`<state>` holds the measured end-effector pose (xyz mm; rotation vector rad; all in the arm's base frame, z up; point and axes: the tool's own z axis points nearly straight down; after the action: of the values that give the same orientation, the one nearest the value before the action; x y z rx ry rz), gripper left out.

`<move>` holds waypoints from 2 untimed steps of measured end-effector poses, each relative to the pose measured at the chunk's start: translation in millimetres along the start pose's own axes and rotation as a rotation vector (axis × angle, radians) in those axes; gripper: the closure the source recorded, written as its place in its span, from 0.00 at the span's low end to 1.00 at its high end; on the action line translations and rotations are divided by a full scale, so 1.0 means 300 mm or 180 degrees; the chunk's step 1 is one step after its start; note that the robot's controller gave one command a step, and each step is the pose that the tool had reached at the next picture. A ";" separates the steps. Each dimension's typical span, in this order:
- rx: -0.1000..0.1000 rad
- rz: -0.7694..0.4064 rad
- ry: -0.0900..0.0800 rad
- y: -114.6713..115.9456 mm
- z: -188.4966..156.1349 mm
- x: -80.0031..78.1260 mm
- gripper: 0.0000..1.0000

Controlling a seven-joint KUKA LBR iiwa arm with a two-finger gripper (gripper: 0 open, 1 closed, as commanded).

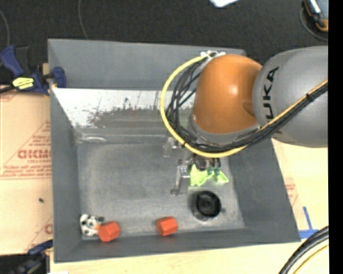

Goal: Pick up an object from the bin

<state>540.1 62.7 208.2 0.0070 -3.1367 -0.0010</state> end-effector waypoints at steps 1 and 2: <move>-0.0002 0.0006 -0.0026 -0.001 -0.015 -0.005 0.00; 0.0002 -0.0139 -0.0014 -0.207 0.235 0.065 0.00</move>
Offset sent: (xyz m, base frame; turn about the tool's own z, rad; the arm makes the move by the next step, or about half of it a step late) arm -0.0212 -0.0625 -0.0724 -0.0439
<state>520.5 0.6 137.6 0.0754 -3.1401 -0.0001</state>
